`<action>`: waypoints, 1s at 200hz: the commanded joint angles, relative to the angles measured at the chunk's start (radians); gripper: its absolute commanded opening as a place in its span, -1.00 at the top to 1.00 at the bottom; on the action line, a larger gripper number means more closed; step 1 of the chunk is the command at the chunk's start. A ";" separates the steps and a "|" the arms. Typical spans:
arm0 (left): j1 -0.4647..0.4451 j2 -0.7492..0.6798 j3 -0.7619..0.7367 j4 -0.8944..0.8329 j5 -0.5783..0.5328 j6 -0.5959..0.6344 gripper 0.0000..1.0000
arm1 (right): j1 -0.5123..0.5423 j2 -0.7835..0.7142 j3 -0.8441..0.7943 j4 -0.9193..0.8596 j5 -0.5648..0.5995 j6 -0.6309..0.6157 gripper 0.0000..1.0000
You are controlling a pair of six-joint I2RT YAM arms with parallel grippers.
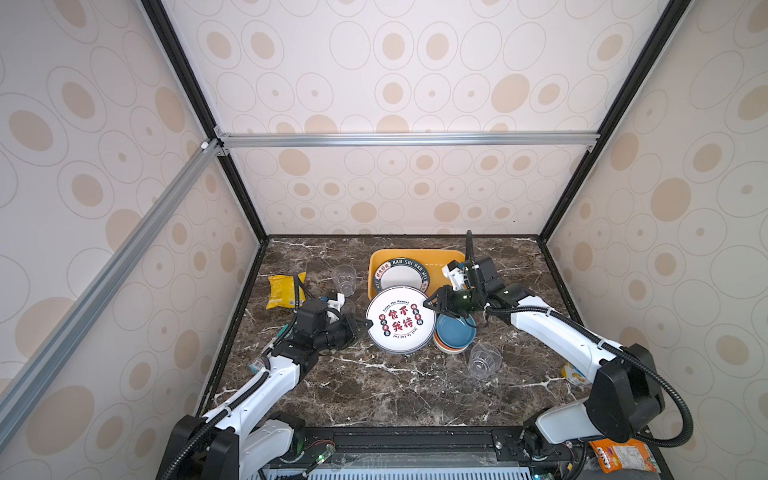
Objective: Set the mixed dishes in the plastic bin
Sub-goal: 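Lift the red-lettered plate upright off the table with the right gripper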
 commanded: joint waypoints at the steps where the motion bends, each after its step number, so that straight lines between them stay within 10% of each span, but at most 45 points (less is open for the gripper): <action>1: 0.006 0.000 0.058 0.086 0.039 -0.031 1.00 | -0.004 0.007 -0.010 0.016 -0.019 0.004 0.33; 131: 0.022 0.015 0.082 0.096 0.058 -0.033 0.99 | -0.005 0.004 -0.011 0.041 0.010 -0.003 0.86; 200: 0.053 0.015 0.091 0.091 0.060 -0.022 0.18 | -0.039 -0.015 -0.013 0.082 0.053 0.019 0.99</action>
